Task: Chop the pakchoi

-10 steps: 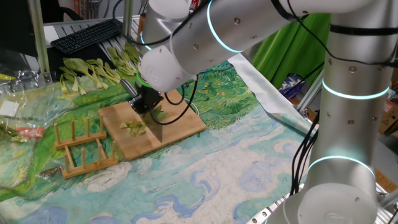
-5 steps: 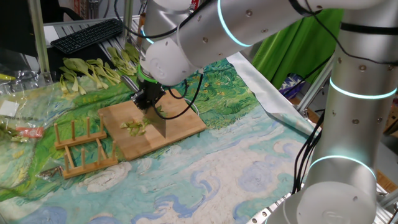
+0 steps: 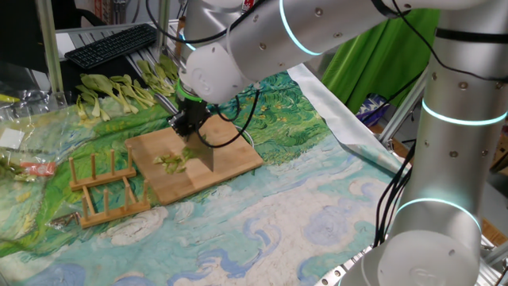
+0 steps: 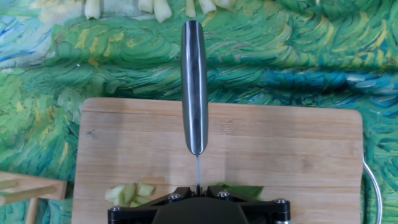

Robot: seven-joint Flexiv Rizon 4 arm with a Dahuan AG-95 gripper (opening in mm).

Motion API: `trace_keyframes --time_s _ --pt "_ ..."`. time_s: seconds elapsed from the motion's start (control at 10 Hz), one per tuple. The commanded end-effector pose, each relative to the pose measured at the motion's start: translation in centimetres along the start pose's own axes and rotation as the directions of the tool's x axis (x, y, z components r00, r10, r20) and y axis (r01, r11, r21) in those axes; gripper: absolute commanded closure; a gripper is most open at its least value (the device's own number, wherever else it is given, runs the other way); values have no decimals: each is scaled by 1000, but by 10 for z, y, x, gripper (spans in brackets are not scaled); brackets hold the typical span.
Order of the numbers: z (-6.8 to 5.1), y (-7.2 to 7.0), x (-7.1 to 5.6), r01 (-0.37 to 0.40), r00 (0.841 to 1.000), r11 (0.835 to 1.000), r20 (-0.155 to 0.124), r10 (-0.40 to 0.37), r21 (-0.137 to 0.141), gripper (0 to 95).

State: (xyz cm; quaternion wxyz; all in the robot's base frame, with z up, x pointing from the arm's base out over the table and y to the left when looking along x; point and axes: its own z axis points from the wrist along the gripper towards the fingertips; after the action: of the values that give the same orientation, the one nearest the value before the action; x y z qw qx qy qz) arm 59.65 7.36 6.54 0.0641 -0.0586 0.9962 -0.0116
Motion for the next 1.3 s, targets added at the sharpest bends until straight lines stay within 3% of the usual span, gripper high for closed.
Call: trace_keyframes --time_s 0.1,1.0,1.2,1.3 --pt "-1 -4 -1 2 1000 1000 1 -2 0 950" --pt "4 -9 0 14 1000 1000 8 -14 -5 950" --pt "16 -8 1 15 1000 1000 11 -15 -4 950" --pt "28 -7 2 15 1000 1000 23 -15 -4 950"
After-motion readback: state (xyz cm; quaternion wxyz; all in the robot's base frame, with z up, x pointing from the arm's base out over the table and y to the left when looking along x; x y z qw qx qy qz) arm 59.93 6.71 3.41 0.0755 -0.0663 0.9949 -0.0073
